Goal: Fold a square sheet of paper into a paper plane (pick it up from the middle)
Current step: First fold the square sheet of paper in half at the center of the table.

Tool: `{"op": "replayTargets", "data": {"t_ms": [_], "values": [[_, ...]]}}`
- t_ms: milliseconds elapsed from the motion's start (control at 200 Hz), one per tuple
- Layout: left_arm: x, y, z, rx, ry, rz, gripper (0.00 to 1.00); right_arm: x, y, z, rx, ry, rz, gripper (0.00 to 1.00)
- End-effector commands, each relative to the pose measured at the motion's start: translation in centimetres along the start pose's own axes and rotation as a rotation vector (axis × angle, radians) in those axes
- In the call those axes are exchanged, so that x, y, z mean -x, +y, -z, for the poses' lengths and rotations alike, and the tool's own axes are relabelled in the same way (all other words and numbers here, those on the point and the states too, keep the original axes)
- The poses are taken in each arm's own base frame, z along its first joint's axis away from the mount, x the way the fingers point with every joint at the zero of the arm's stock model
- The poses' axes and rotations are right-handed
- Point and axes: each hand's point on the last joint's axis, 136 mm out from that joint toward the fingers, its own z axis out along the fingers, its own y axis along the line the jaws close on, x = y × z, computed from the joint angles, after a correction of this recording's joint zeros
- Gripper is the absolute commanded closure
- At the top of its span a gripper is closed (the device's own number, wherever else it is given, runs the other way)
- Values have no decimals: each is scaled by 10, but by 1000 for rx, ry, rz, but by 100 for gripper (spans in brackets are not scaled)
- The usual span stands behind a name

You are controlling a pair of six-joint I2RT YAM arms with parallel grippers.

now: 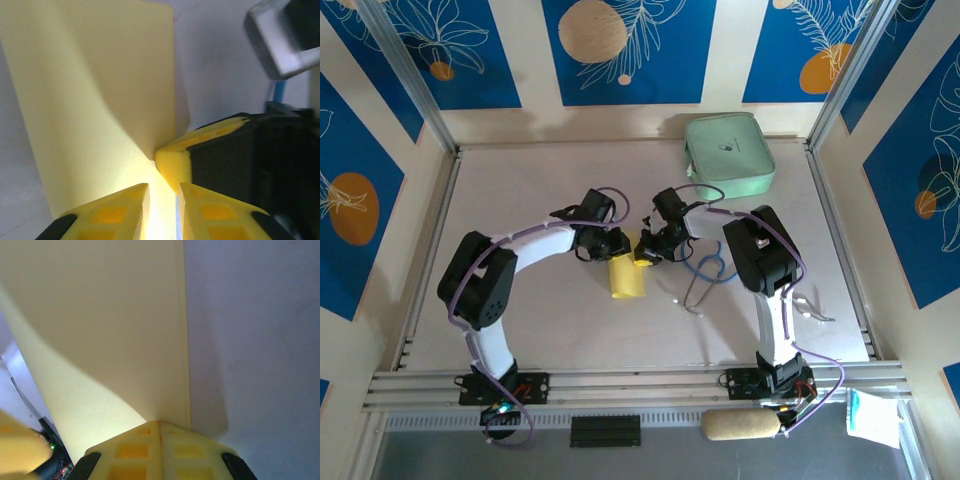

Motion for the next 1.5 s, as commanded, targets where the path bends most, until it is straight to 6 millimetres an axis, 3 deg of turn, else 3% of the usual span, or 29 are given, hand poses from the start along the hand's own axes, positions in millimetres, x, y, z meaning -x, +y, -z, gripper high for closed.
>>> {"op": "replayTargets", "data": {"t_ms": [0, 295, 605, 855, 995, 1101, 1266, 1401, 1496], "values": [[-13, 6, -11, 1, 62, -5, 80, -22, -78, -26, -264, 60, -121, 95], [-21, 36, -20, 77, 93, -12, 84, -24, -87, -26, -305, 68, -133, 96], [-26, 54, -21, 75, 104, -36, 85, -26, -95, -25, -346, 72, -148, 96], [-26, 78, -10, 93, 87, -63, 86, -28, -101, -24, -378, 79, -151, 96], [-26, 89, 7, 111, 70, -64, 86, -28, -103, -25, -390, 81, -148, 97], [-22, 77, 24, 79, 41, -81, 86, -28, -103, -25, -392, 82, -146, 96], [-15, 28, 35, -109, -15, -79, 85, -28, -104, -25, -397, 82, -144, 97], [-16, 7, 19, -177, -3, -60, 85, -29, -104, -26, -394, 87, -147, 97], [-20, 7, 3, -172, 29, -42, 85, -28, -104, -26, -394, 87, -148, 97]]}}
